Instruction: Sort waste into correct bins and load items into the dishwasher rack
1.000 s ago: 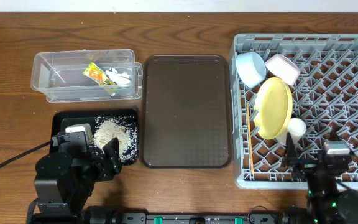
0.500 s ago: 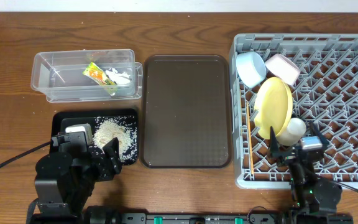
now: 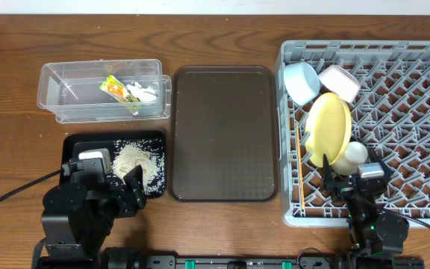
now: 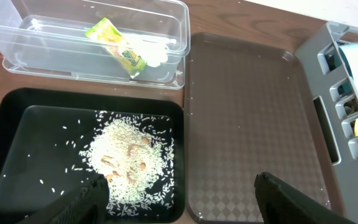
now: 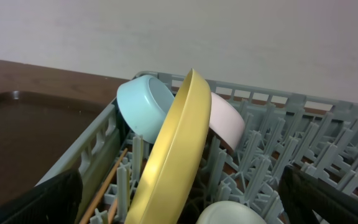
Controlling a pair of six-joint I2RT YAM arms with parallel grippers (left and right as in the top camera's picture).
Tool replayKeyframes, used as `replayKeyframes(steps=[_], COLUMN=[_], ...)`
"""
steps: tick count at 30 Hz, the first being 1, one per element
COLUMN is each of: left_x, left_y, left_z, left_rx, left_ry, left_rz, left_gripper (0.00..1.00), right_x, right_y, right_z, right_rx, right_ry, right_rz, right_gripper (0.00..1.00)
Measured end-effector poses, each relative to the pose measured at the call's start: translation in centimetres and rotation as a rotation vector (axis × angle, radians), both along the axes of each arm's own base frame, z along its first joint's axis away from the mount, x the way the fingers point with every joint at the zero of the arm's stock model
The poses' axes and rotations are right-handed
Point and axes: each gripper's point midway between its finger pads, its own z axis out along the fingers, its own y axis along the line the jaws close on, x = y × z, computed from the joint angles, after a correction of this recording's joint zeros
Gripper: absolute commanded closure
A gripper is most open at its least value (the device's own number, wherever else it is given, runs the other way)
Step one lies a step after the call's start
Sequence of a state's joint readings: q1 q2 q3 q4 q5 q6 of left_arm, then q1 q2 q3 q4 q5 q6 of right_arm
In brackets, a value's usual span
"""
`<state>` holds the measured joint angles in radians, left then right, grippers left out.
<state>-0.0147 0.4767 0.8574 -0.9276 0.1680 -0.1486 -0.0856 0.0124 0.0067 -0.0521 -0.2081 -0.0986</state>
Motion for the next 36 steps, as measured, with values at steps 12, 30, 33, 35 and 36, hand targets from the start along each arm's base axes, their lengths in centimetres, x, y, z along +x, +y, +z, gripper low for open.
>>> replayKeyframes(steps=[12, 30, 33, 35, 36], left_x=[0.0, 0.3, 1.4, 2.1, 2.4], left_y=[0.0, 0.3, 0.3, 0.3, 0.3], left_z=[0.0, -1.5, -2.8, -3.7, -4.1], left_rx=[0.000, 0.009, 0.007, 0.005, 0.004], left_ry=[0.000, -0.068, -0.174, -0.250, -0.293], left_rz=[-0.001, 0.013, 0.015, 0.016, 0.016], left_gripper=[0.22, 0.22, 0.22, 0.22, 0.22], right_x=[0.0, 0.0, 0.0, 0.0, 0.0], right_y=[0.0, 0.0, 0.0, 0.0, 0.0], right_z=[0.0, 0.0, 0.0, 0.0, 0.0], right_rx=[0.000, 0.000, -0.001, -0.001, -0.001], right_ry=[0.000, 0.001, 0.000, 0.000, 0.000], right_rz=[0.000, -0.002, -0.003, -0.003, -0.003], right_gripper=[0.01, 0.01, 0.01, 0.01, 0.01])
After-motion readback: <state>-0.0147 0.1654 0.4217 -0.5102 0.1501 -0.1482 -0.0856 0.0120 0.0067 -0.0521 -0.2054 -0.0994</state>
